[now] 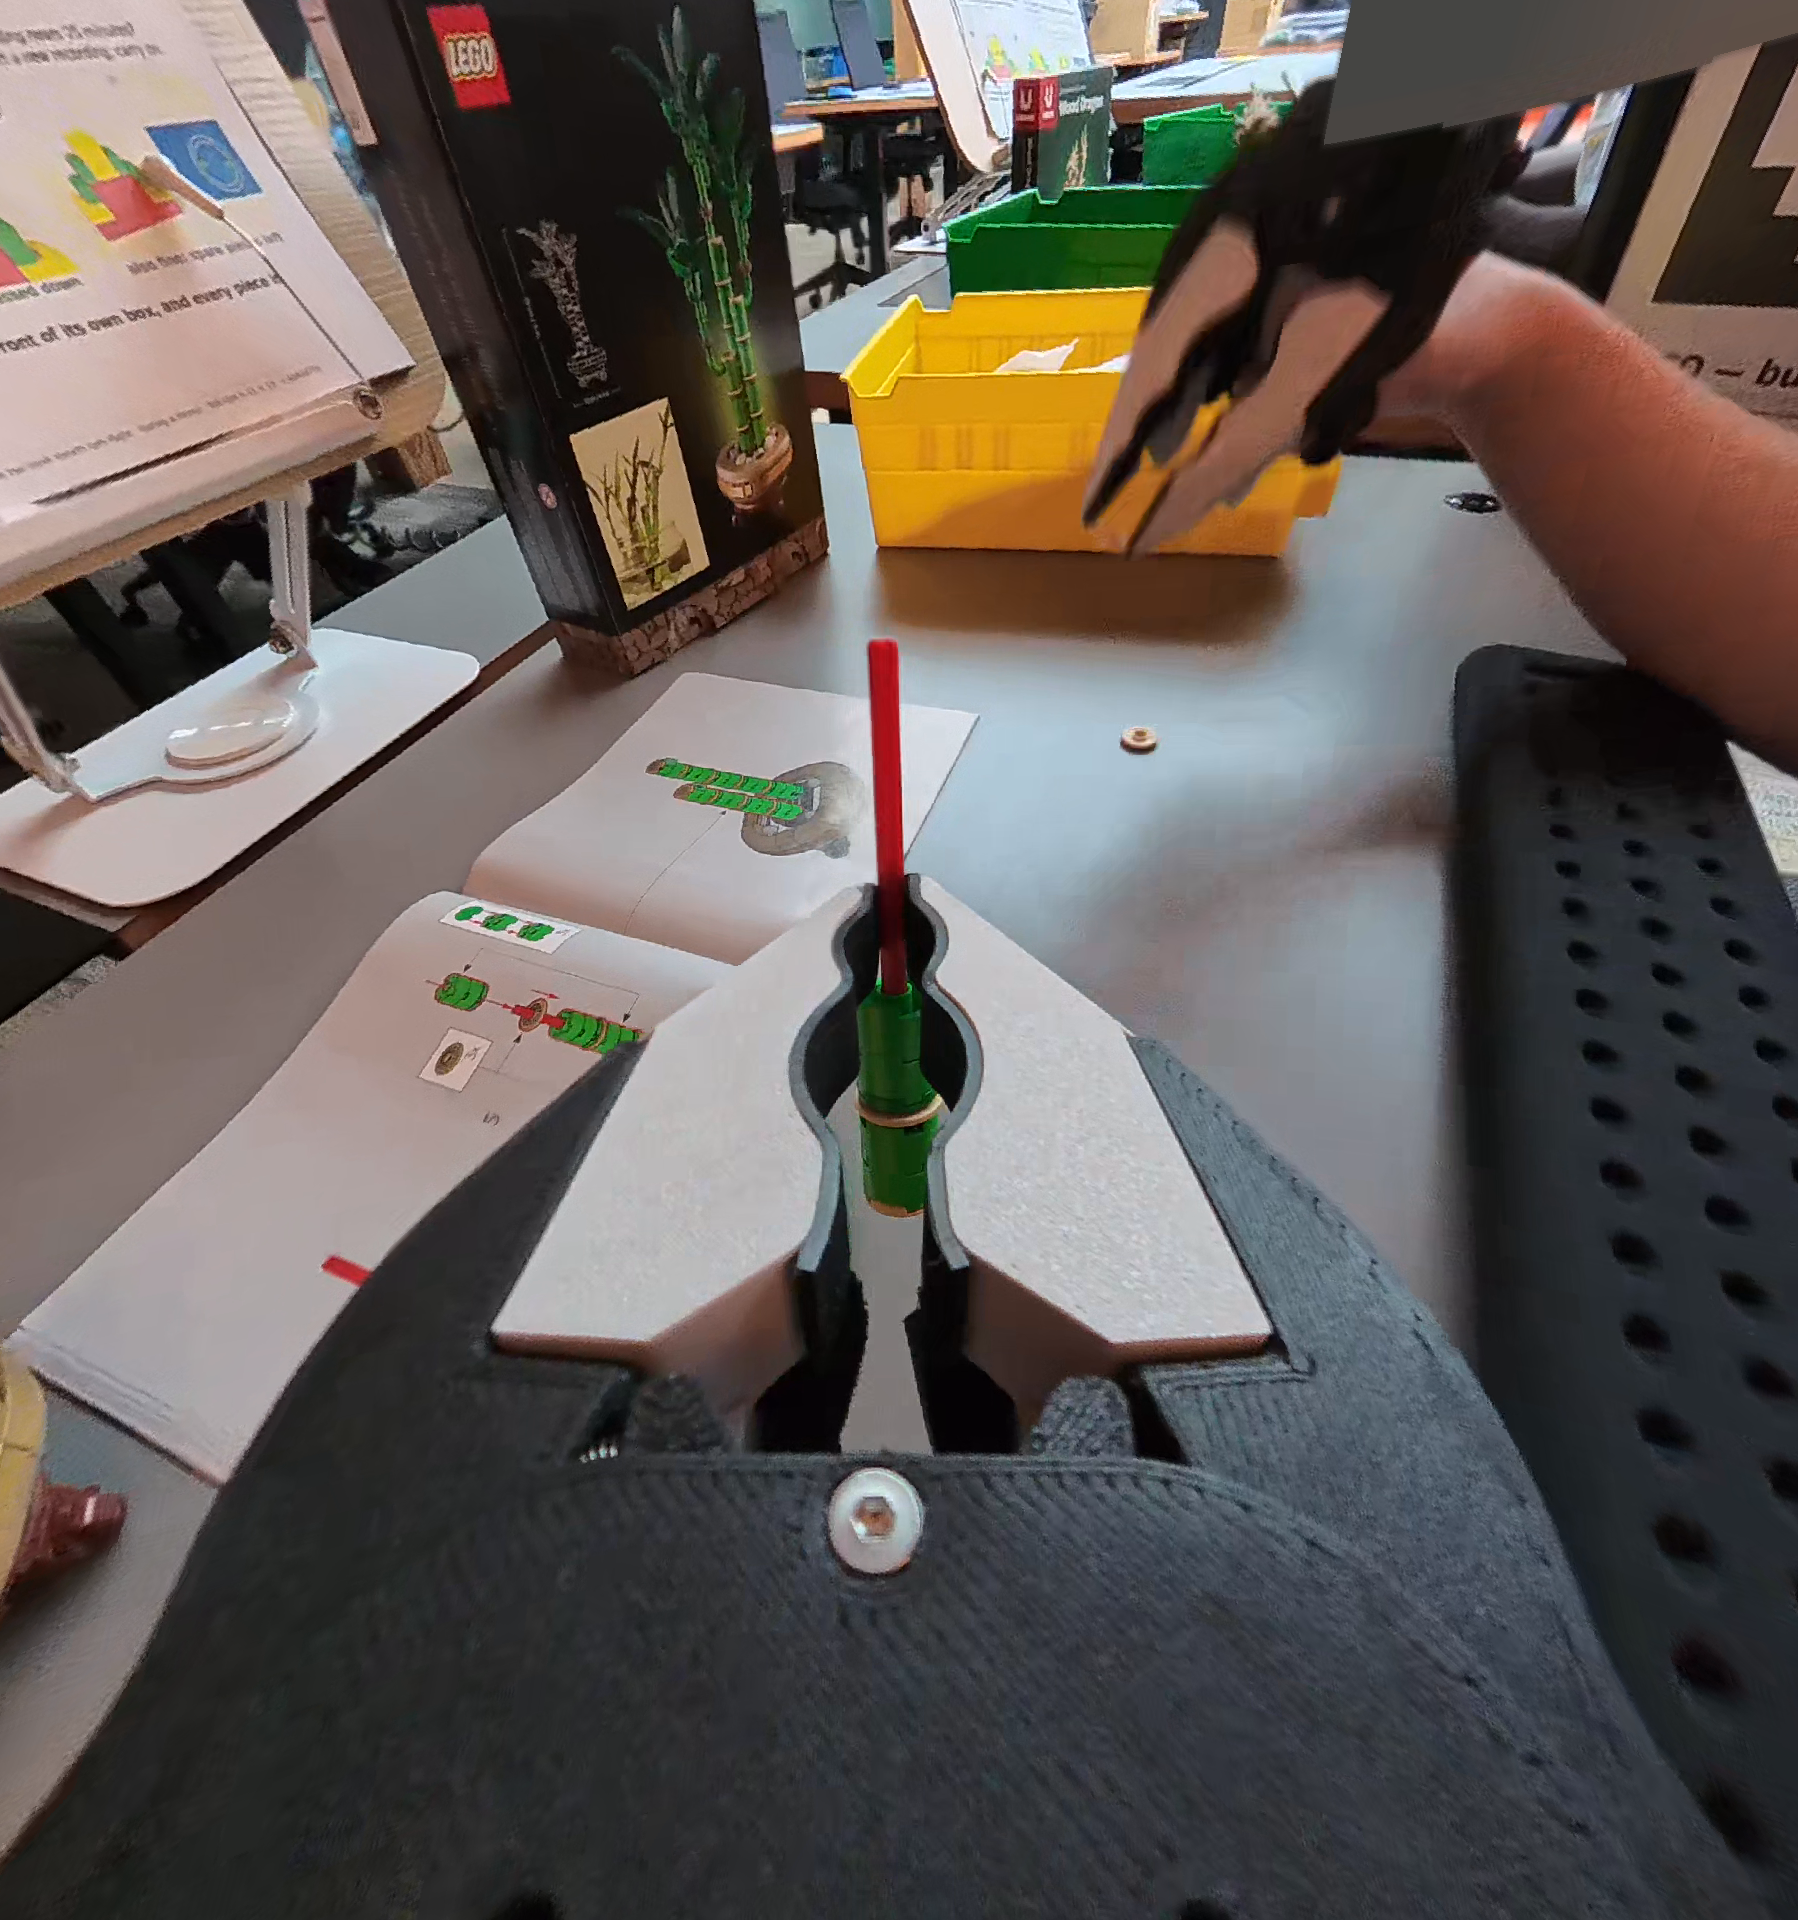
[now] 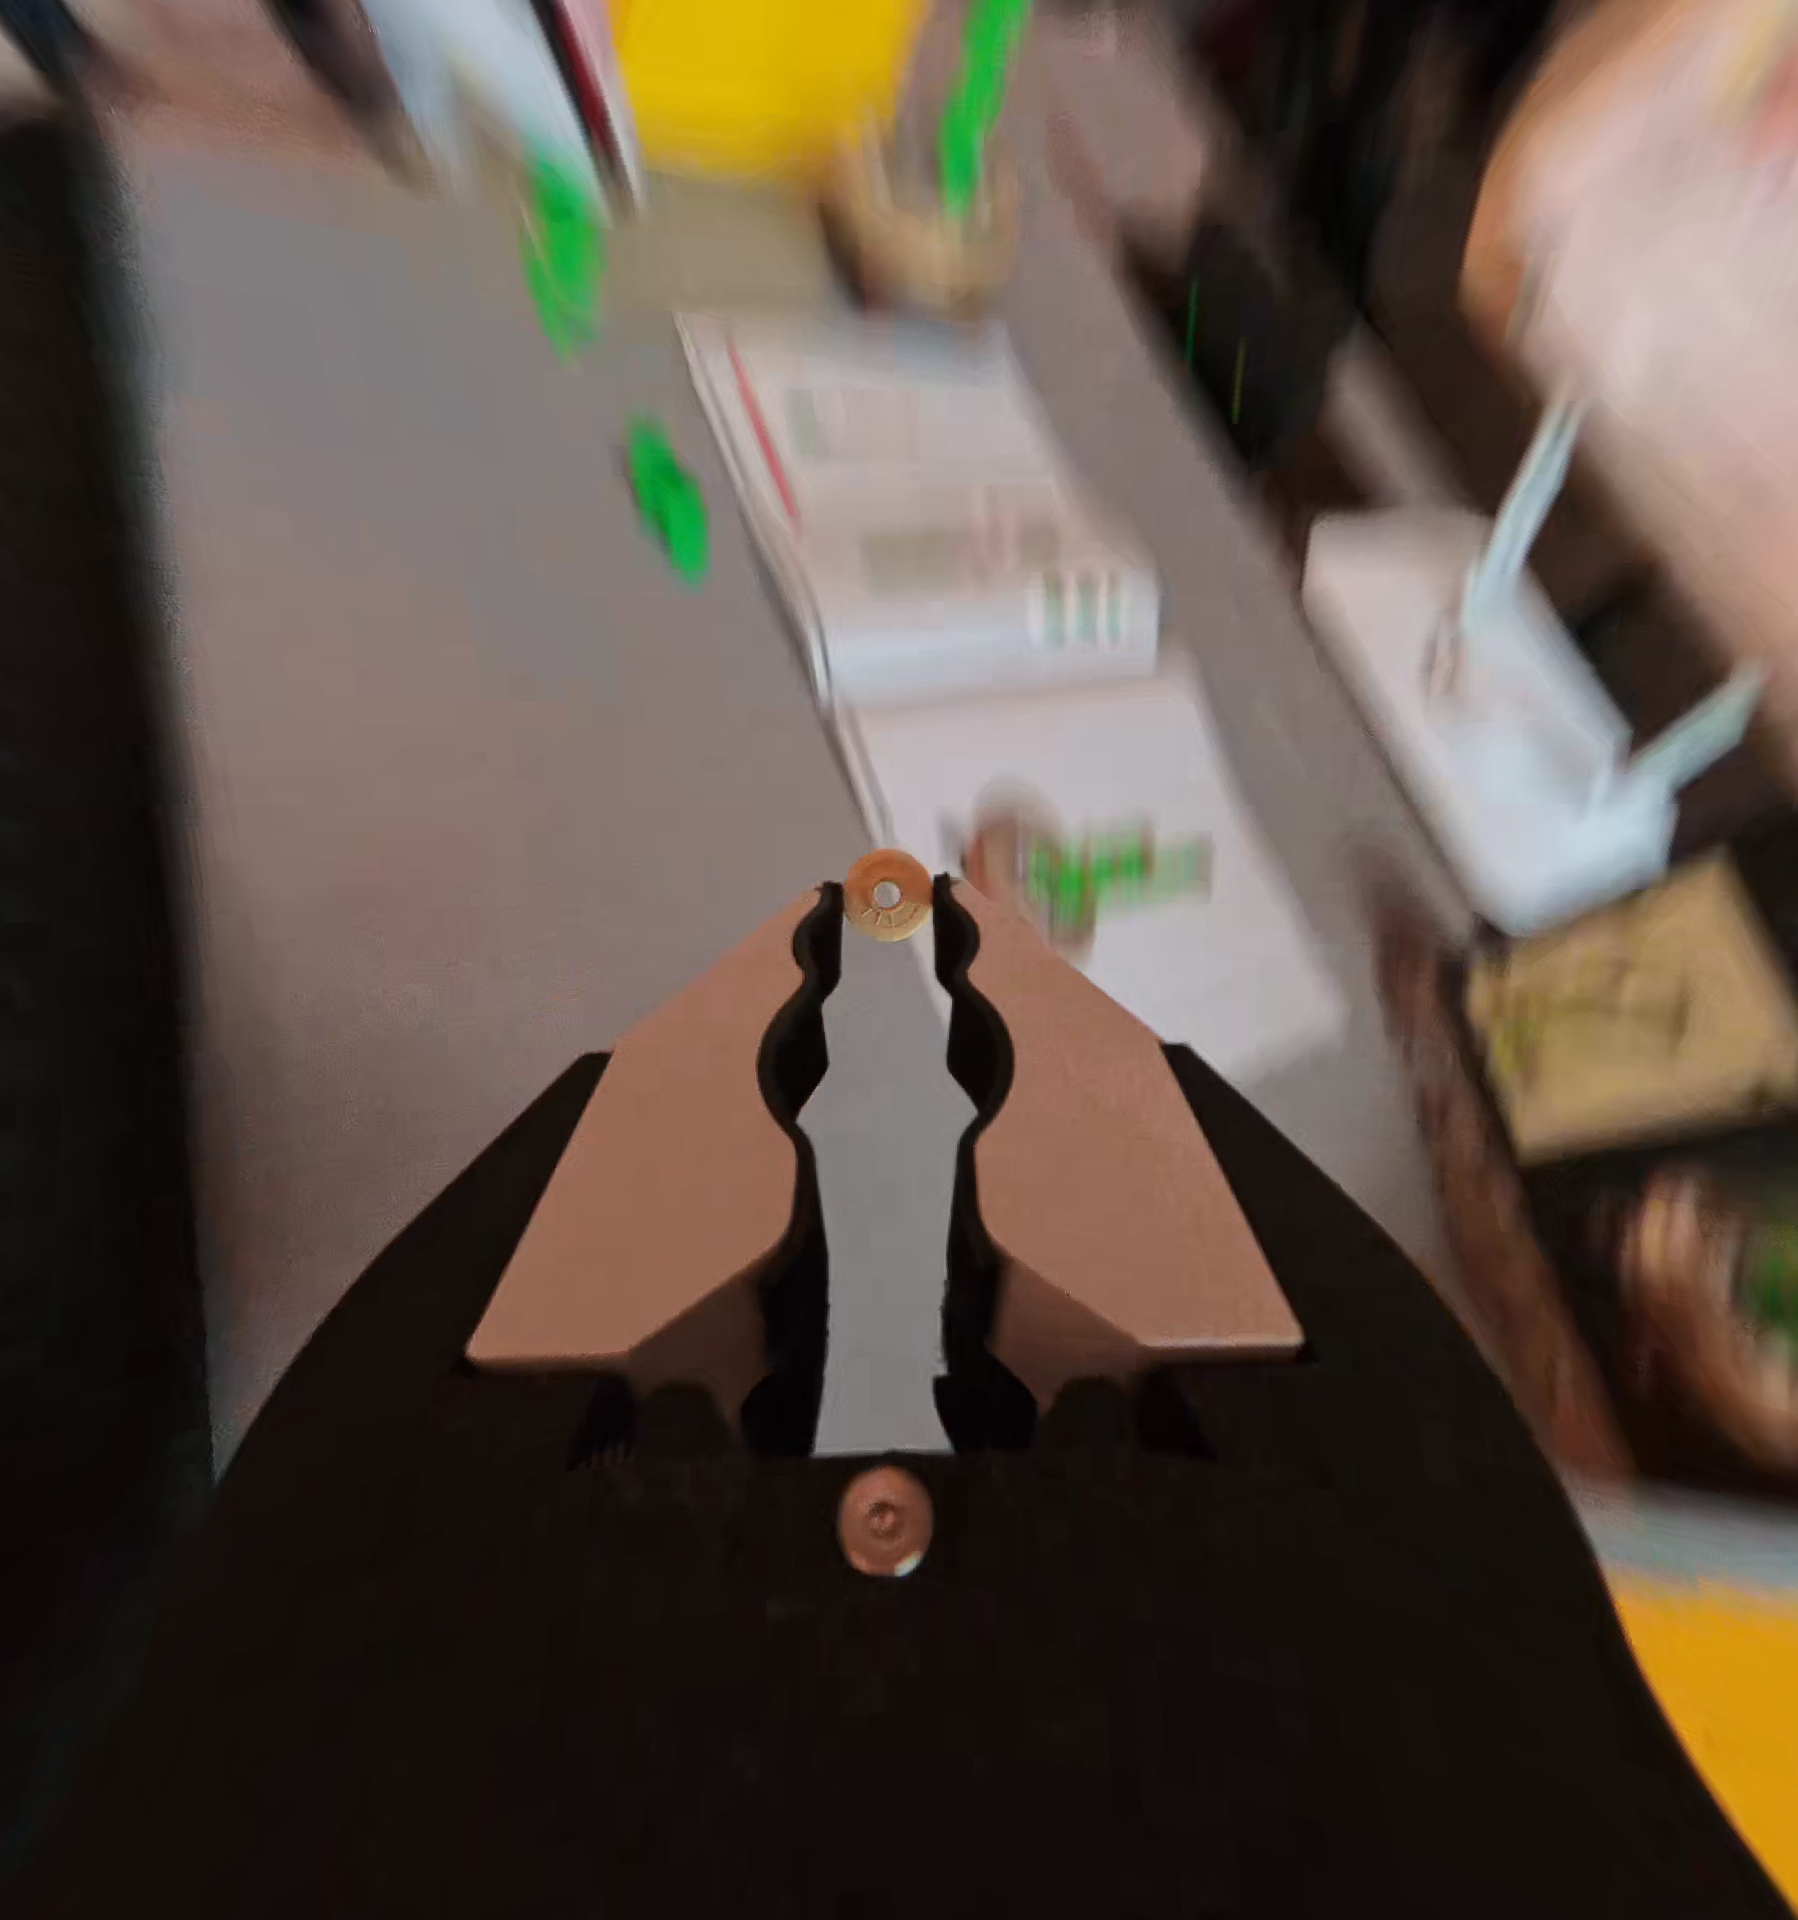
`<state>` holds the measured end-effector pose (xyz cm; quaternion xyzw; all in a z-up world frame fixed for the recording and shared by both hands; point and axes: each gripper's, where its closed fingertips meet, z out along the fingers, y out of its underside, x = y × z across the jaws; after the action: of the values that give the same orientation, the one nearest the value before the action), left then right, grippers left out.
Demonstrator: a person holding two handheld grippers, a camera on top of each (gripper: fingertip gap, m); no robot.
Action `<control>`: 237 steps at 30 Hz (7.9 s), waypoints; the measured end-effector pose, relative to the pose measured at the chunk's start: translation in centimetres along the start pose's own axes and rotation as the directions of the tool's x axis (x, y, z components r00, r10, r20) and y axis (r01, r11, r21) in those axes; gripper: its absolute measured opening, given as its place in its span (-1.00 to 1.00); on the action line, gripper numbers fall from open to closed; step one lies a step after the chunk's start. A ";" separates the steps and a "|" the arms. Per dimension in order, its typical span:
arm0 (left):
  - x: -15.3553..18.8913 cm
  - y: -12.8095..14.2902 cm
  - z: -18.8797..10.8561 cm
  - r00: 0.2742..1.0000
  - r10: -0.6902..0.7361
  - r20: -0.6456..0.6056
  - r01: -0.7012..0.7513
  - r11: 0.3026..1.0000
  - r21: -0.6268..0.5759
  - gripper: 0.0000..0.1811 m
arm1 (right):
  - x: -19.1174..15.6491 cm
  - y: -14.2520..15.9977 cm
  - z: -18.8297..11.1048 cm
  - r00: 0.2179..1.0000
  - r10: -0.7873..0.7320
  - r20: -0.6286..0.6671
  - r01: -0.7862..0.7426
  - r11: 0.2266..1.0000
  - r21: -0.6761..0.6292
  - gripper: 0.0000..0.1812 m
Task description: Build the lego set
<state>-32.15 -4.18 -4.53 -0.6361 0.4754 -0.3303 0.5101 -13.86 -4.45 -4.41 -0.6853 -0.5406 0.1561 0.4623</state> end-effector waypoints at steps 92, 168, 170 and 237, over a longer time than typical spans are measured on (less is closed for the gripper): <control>-2.8 2.4 0.9 0.986 -0.137 0.099 0.140 0.990 -0.026 -0.61 | 3.9 -5.9 8.6 0.796 0.497 0.345 -0.512 0.857 -0.055 -0.97; -3.3 4.2 1.1 0.986 -0.032 0.165 0.056 0.988 -0.141 -0.69 | -1.0 -6.6 11.1 0.766 0.454 0.455 -0.434 0.888 -0.155 -0.97; -3.3 4.3 1.2 0.986 -0.027 0.165 0.052 0.988 -0.146 -0.69 | -1.1 -6.6 11.2 0.767 0.453 0.455 -0.432 0.888 -0.156 -0.97; -3.8 0.1 -3.0 0.965 -0.259 0.029 0.257 0.965 0.048 -0.85 | -2.1 -12.9 13.4 0.835 0.279 0.474 -0.432 0.866 0.250 -0.53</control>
<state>-36.16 -1.57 -3.59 -0.6872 0.3722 -0.3929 0.4847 -31.90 -0.23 -1.61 -0.6320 -0.4519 0.4781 0.4096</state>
